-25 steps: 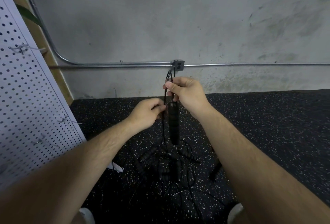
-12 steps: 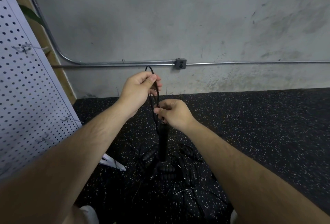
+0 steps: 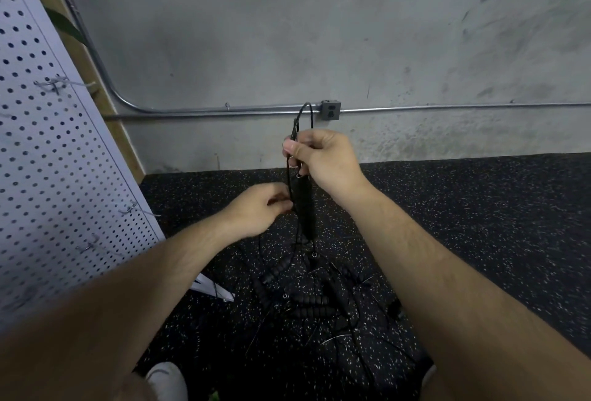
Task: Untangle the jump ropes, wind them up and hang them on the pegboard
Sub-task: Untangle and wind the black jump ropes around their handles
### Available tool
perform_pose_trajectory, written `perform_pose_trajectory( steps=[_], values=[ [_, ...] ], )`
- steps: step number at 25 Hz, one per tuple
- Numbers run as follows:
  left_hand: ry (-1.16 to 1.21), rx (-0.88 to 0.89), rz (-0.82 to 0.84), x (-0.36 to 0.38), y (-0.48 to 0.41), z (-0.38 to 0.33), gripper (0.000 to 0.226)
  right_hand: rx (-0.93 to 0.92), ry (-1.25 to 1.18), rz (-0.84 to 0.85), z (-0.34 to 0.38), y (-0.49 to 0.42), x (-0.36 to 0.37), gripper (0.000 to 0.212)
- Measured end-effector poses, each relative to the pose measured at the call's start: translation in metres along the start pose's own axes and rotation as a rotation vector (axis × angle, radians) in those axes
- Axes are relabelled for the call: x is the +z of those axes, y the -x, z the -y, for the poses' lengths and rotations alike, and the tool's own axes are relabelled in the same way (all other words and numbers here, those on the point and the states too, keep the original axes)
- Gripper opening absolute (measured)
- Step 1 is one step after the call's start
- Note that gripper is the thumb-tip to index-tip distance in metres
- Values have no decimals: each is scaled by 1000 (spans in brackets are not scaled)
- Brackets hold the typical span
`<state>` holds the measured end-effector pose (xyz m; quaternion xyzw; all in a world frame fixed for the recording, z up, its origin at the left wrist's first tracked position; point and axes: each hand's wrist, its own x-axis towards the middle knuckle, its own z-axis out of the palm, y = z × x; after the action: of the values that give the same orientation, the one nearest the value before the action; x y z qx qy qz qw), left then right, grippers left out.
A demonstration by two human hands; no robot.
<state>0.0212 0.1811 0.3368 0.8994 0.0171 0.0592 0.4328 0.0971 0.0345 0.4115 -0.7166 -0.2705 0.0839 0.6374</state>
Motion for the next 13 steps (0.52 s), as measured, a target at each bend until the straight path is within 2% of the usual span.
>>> perform_pose_trajectory(
  steps=[4, 7, 13],
  values=[
    [63, -25, -29, 2, -7, -11, 22, 11, -50, -6, -9, 1, -18, 15],
    [35, -9, -107, -4, -12, -15, 21, 51, 50, 24, -27, 7, -32, 14],
    [275, 23, -286, -27, -20, -38, 24, 115, 169, 223, -55, 23, -13, 14]
  ],
)
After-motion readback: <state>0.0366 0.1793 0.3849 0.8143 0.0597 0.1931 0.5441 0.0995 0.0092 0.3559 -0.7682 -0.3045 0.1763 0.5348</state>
